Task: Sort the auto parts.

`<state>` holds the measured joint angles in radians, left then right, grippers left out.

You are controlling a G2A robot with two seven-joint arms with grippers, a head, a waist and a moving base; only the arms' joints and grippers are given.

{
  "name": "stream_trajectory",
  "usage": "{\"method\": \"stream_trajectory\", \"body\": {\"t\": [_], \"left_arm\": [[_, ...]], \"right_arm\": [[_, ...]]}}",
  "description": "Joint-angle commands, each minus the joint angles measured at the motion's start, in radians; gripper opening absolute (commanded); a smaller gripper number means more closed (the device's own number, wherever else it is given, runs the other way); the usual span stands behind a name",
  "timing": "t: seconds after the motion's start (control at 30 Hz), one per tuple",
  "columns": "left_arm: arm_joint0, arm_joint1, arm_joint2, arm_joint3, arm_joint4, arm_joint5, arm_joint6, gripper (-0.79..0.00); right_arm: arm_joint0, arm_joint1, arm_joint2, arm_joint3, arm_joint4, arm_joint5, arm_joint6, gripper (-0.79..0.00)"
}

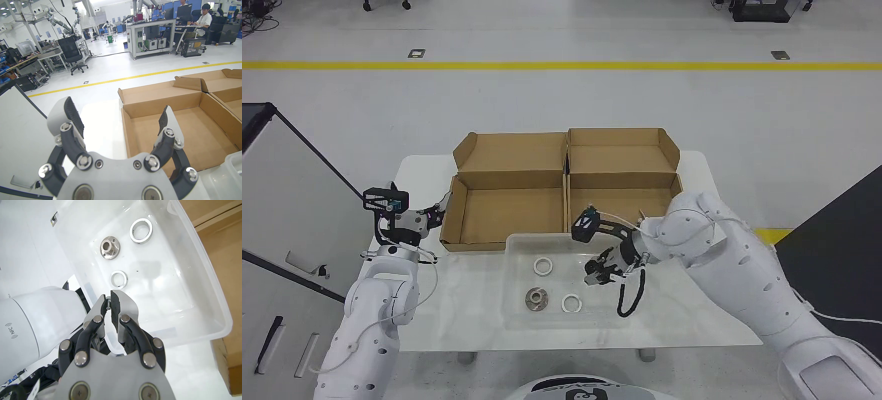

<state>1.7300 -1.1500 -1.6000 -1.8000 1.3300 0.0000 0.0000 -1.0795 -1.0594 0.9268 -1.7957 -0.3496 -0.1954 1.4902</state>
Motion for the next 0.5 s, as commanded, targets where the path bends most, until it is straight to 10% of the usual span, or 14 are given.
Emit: {"method": "stream_trajectory", "body": {"t": [0.0, 0.47], "left_arm": [[0.000, 0.000, 0.000, 0.000, 0.000, 0.000, 0.000, 0.000], [0.000, 0.000, 0.000, 0.000, 0.000, 0.000, 0.000, 0.000]], "right_arm": [[0.000, 0.000, 0.000, 0.000, 0.000, 0.000, 0.000, -0.785], [-0.154, 0.057, 0.283, 0.106, 0.455, -0.085, 0.000, -0.785]]}}
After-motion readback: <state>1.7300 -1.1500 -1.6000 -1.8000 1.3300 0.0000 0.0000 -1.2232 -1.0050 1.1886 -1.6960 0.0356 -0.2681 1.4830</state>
